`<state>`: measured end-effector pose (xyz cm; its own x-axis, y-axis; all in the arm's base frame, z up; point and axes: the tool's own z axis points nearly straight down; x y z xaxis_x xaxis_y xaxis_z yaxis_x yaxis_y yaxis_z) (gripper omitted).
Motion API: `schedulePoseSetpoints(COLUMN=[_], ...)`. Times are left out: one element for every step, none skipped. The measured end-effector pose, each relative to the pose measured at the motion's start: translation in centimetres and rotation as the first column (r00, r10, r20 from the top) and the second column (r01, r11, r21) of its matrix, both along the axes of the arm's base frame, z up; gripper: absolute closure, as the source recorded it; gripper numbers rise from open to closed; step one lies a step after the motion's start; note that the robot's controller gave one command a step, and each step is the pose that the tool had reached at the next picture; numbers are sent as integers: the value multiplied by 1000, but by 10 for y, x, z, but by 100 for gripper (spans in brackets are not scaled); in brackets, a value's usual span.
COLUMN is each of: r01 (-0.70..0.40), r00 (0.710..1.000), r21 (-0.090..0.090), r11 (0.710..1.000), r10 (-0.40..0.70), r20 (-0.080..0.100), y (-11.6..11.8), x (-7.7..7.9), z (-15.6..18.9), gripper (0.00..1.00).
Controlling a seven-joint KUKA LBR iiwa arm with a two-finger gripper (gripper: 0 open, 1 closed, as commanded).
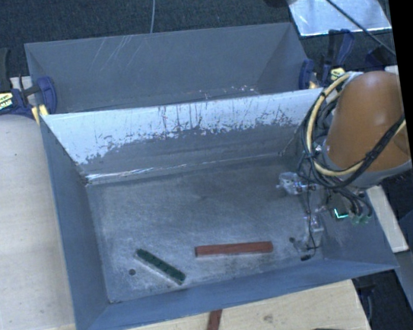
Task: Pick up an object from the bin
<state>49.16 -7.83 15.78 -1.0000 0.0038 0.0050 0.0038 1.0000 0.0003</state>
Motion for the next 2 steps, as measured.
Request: schedulePoseSetpoints(r01=[-4,-110], r00=[1000,994], r21=[-1,-2], r11=[1000,994], r10=[4,110], r20=[8,11], y=[0,43], x=[2,7], z=[4,-58], gripper=[0,0])
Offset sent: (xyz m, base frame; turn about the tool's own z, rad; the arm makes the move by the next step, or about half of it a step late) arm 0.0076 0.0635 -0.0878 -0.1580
